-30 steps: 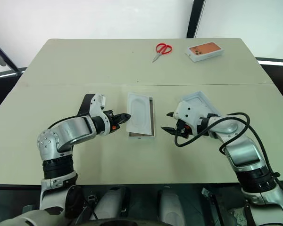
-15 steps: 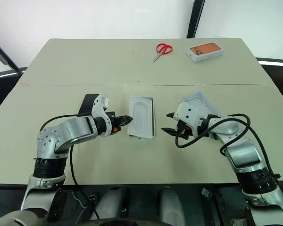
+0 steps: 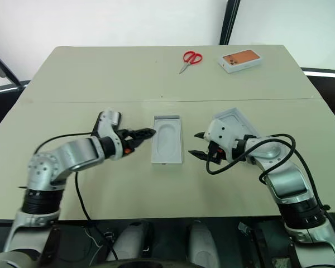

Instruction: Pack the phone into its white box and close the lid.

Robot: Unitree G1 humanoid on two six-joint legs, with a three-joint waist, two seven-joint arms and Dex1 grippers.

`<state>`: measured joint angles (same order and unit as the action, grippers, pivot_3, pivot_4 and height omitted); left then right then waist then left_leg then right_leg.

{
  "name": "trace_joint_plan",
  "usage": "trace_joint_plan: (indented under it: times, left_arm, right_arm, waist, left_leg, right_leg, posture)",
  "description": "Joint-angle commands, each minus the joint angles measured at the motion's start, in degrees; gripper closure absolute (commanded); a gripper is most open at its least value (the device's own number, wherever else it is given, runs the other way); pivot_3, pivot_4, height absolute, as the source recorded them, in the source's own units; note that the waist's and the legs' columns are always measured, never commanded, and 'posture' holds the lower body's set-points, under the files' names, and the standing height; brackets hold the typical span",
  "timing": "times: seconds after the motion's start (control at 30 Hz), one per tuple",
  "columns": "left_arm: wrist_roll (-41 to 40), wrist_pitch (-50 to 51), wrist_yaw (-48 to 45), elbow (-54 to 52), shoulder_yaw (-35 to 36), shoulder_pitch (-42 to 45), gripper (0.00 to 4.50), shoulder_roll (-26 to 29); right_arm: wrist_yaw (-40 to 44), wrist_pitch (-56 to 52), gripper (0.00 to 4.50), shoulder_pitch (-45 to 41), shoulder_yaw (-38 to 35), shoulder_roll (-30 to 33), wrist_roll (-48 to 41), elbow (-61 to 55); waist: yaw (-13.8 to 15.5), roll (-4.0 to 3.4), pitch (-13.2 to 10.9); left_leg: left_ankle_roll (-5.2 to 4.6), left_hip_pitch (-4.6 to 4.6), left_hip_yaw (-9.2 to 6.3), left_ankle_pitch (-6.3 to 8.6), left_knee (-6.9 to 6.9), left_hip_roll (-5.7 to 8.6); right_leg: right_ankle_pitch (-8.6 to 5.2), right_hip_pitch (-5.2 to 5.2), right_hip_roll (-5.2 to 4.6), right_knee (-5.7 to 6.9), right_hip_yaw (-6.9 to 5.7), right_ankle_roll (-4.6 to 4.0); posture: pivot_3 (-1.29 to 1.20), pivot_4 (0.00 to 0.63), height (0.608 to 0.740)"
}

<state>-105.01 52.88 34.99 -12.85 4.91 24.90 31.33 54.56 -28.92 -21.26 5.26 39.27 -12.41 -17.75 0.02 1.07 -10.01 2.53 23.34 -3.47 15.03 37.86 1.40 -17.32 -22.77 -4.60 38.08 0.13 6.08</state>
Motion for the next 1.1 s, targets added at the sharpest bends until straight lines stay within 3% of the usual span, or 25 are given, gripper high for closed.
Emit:
trace_joint_plan:
  times: [0.03, 0.17, 0.37, 0.5, 0.73, 1.1]
  left_arm:
    - [11.3, -1.7, -12.7, -4.0, 3.4, -0.6, 0.58, 4.1]
    - [27.7, -3.8, -30.8, -8.3, 1.4, -6.0, 0.58, 11.4]
    - [50.5, -19.4, -63.5, -13.5, 0.2, -21.2, 0.58, 21.0]
    - [57.9, -26.5, -75.5, -12.8, 1.1, -28.1, 0.58, 22.5]
    - [61.9, -27.6, -80.8, -13.3, 3.5, -31.9, 0.58, 20.7]
    - [61.8, -24.4, -80.1, -16.5, 4.4, -31.9, 0.58, 16.1]
  right_arm:
    - [-1.9, -3.6, 2.56, -3.3, 1.9, -1.8, -1.0, -3.0]
    - [-4.8, -8.2, 4.45, -7.6, 6.5, -4.7, 1.0, -1.8]
    - [-12.6, -10.2, 4.45, -16.2, 16.8, -11.6, 10.4, 7.1]
    - [-15.0, -8.7, 4.45, -20.4, 19.8, -15.8, 14.0, 15.7]
    - [-17.2, -7.6, 4.45, -25.6, 20.5, -22.1, 16.8, 26.7]
    - [-22.1, 1.5, 4.45, -26.7, 21.6, -23.6, 24.6, 35.7]
  waist:
    - [0.0, -0.01, 0.0]
    - [-0.4, -0.03, 0.0]
    - [-1.2, -0.08, 0.0]
    - [-0.7, -0.13, -0.1]
    - [-0.9, -0.17, -0.1]
    - [-1.1, -0.18, -0.1]
  left_leg:
    - [0.0, 0.0, 0.0, 0.0, -0.03, 0.0]
    - [-0.01, 0.0, 0.03, 0.0, -0.09, 0.03]
    - [-0.11, -0.05, 0.18, 0.04, -0.52, -0.01]
    - [0.0, 0.0, 0.17, -0.03, -0.79, -0.2]
    - [-0.06, 0.04, 0.14, -0.01, -0.73, -0.19]
    - [-0.06, 0.02, 0.14, -0.01, -0.75, -0.21]
  right_leg:
    - [0.0, 0.0, 0.02, -0.01, 0.0, 0.0]
    - [0.0, 0.0, -0.03, -0.08, 0.0, 0.0]
    - [0.01, -0.22, -0.05, -0.09, 0.16, -0.06]
    - [0.03, -0.49, 0.06, -0.07, 0.19, -0.13]
    - [0.07, -0.47, -0.04, -0.07, 0.14, -0.16]
    - [0.07, -0.5, 0.0, -0.01, 0.14, -0.15]
  posture:
    - [0.0, 0.15, 0.74]
    - [0.0, 0.15, 0.74]
    - [0.0, 0.15, 0.74]
    - [0.0, 0.15, 0.74]
    - [0.0, 0.15, 0.74]
    - [0.0, 0.15, 0.74]
